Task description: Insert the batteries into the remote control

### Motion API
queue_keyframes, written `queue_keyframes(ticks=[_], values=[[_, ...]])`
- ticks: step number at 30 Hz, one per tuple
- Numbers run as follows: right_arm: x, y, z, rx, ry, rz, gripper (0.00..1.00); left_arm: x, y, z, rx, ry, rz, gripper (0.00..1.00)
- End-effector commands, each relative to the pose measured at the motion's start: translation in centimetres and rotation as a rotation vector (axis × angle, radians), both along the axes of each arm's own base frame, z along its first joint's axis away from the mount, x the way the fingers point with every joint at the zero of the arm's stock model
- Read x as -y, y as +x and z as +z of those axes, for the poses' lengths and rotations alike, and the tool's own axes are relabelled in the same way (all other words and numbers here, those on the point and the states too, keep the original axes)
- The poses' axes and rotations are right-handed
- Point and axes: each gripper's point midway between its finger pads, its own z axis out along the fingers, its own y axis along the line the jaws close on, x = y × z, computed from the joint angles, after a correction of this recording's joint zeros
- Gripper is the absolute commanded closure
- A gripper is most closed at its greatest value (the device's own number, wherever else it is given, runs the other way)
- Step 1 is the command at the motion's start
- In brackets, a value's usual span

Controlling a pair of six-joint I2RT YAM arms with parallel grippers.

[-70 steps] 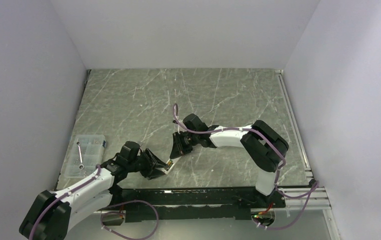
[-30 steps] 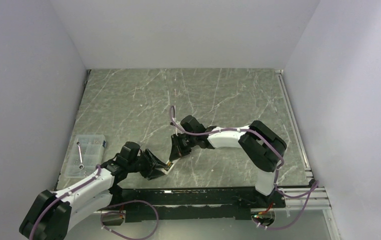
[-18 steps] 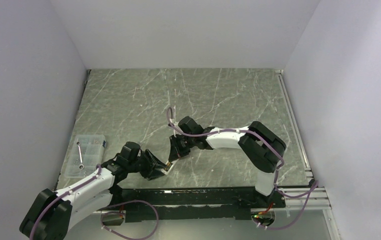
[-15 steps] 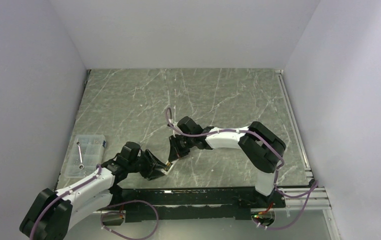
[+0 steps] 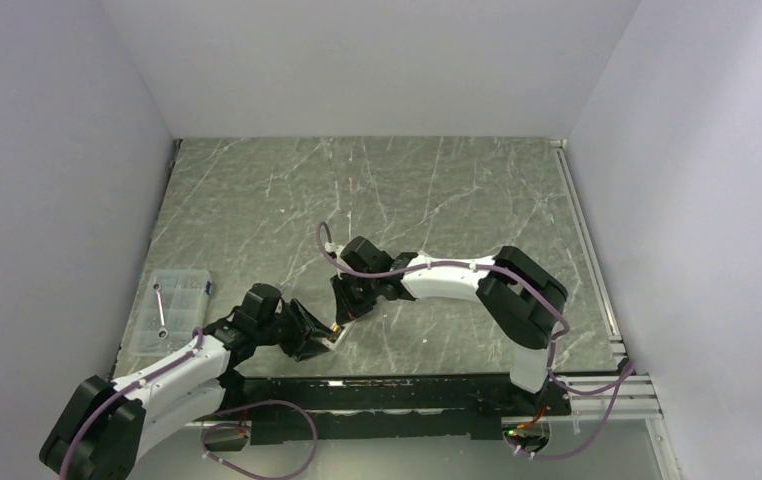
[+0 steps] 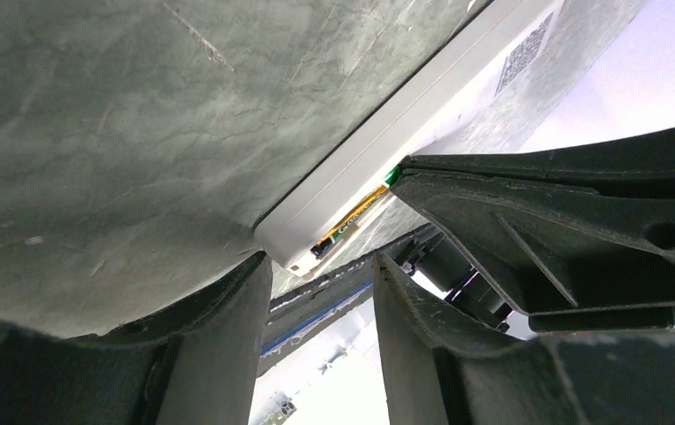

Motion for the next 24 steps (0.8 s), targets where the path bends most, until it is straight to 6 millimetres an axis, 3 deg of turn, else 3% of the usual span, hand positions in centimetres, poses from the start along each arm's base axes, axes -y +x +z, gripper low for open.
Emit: queue_keyframes(ticks=[1, 10, 24], values=[[2.3, -1.7, -3.5, 0.012, -0.190, 0.028, 0.93, 0.2, 0.7, 0.4, 0.039, -0.006, -0.005, 0.49], [3.5, -1.5, -4.8, 0.121, -0.346, 0.031, 0.94, 0.2, 0.7, 0.3, 0.039, -0.007, -0.004, 0.49], [5.0, -1.1, -4.9, 0.236, -0.465, 0.016, 0.96, 0.0, 0.7, 0.5, 0.051, 0.000, -0.001, 0.49]])
